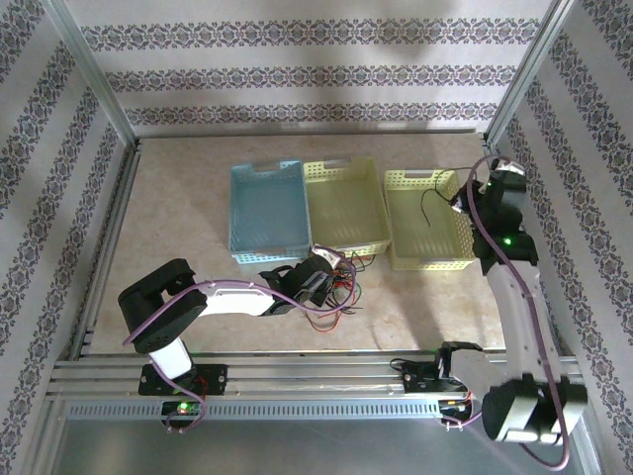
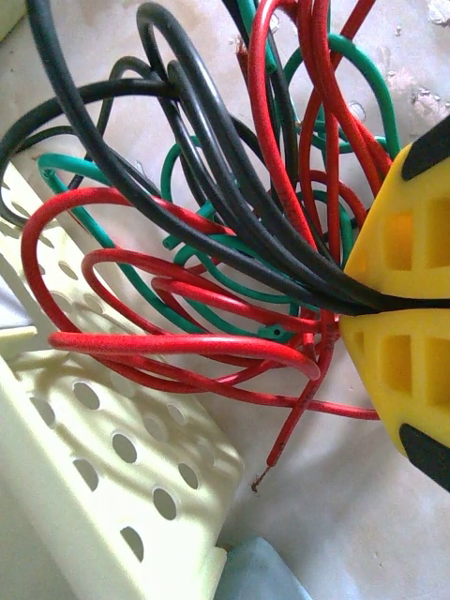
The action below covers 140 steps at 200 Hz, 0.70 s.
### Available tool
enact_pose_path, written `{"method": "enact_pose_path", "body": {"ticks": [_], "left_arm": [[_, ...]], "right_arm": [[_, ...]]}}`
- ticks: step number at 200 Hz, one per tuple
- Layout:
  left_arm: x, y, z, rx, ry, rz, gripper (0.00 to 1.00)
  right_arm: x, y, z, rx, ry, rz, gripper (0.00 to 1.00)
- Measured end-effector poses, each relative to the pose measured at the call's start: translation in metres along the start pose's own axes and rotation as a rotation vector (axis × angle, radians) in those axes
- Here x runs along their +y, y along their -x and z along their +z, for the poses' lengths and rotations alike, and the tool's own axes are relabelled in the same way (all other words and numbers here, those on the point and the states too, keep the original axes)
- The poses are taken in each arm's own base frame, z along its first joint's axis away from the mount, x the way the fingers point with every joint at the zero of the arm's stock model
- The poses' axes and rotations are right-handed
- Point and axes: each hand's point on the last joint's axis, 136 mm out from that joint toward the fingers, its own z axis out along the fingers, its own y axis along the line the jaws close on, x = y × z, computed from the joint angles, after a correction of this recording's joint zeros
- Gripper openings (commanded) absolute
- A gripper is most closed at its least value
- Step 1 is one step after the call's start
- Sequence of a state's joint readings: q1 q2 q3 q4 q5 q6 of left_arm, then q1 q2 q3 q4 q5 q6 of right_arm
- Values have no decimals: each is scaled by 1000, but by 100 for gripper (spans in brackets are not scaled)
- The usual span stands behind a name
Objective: Untangle the cables
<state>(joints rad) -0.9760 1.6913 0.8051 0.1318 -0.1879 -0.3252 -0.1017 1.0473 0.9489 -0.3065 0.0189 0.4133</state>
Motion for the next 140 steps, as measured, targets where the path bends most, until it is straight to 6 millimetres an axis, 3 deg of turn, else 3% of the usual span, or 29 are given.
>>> {"method": "enact_pose_path", "body": {"ticks": [33, 61, 89, 112, 140], "left_arm": [[-1, 2, -2, -5, -5, -2, 9], [-1, 3, -3, -7, -9, -2, 10], [-2, 3, -3, -6, -14, -3, 10], [-3, 4, -4, -8, -21, -4, 10], [-4, 5, -5, -11, -28, -5, 12]], "right_arm": [[-13, -60, 47, 195, -13, 49, 0], [-22, -102, 63, 303, -28, 127, 34], [-24, -128, 61, 363, -28, 165, 57], [-12, -136, 50, 376, 2, 136, 59], [14, -135, 22, 344, 81, 73, 58]]}}
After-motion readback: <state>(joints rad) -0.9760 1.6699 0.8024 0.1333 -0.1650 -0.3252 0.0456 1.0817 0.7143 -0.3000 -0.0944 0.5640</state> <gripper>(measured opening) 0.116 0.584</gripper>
